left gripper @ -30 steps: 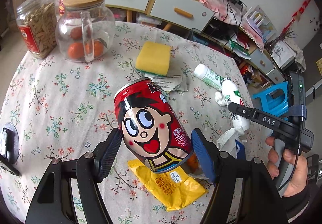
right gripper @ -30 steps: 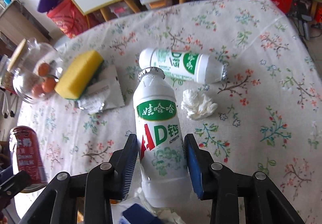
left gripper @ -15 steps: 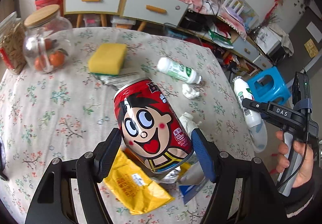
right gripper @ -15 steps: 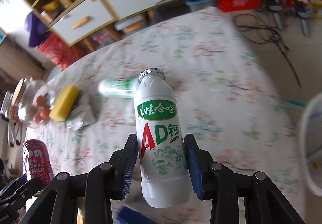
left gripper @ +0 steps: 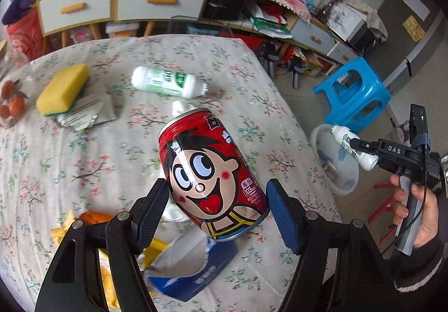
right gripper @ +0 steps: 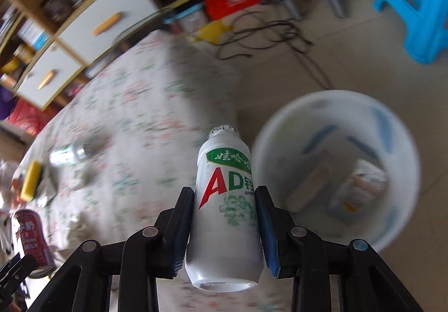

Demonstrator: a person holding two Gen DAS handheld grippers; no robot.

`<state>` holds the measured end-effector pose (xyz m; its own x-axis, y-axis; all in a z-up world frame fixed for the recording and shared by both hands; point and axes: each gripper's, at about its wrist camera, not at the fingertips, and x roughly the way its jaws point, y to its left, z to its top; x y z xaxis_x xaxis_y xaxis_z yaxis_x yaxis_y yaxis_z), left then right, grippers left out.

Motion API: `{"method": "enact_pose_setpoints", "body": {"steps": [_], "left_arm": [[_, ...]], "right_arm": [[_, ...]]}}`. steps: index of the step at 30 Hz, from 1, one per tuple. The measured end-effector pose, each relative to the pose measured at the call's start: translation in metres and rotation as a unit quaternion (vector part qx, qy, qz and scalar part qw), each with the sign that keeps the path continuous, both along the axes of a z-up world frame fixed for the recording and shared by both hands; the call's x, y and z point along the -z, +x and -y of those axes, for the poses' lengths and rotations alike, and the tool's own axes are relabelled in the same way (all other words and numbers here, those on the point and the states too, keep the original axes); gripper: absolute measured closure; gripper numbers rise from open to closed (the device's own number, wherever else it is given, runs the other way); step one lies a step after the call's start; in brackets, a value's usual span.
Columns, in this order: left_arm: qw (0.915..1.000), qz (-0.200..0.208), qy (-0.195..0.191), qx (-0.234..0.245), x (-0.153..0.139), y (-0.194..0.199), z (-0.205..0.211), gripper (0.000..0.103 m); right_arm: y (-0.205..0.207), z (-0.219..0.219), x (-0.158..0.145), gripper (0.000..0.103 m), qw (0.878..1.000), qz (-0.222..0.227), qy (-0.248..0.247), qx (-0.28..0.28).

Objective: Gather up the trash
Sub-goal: 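Carry the can and bottle over the wastebasket and open both grippers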

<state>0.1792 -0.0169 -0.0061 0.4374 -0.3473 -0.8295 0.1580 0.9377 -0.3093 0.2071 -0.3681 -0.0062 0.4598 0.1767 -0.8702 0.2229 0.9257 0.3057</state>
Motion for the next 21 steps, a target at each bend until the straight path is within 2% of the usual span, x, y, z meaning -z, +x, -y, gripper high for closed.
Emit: {"method": "enact_pose_setpoints", "body": {"steps": [7, 8, 10, 14, 21], "left_arm": [[0.9991, -0.021, -0.015, 0.033, 0.009, 0.010, 0.056, 0.029], [0.9989, -0.023, -0.015, 0.038, 0.011, 0.012, 0.064, 0.029], [0.9983, -0.026, -0.014, 0.051, 0.013, 0.016, 0.083, 0.029], [0.9961, -0.028, -0.013, 0.083, 0.016, 0.022, 0.127, 0.029], [0.9893, -0.031, -0.020, 0.141, 0.023, 0.033, 0.208, 0.029]], "right_arm": [[-0.008, 0.058, 0.014, 0.062, 0.999, -0.023, 0.004, 0.049], [-0.009, 0.064, 0.016, 0.059, 0.998, -0.027, 0.006, 0.055], [-0.012, 0.077, 0.019, 0.043, 0.997, -0.035, 0.014, 0.067], [-0.022, 0.094, 0.014, 0.042, 0.996, -0.031, 0.020, 0.078], [-0.046, 0.125, 0.010, 0.040, 0.995, -0.030, -0.004, 0.099]]}}
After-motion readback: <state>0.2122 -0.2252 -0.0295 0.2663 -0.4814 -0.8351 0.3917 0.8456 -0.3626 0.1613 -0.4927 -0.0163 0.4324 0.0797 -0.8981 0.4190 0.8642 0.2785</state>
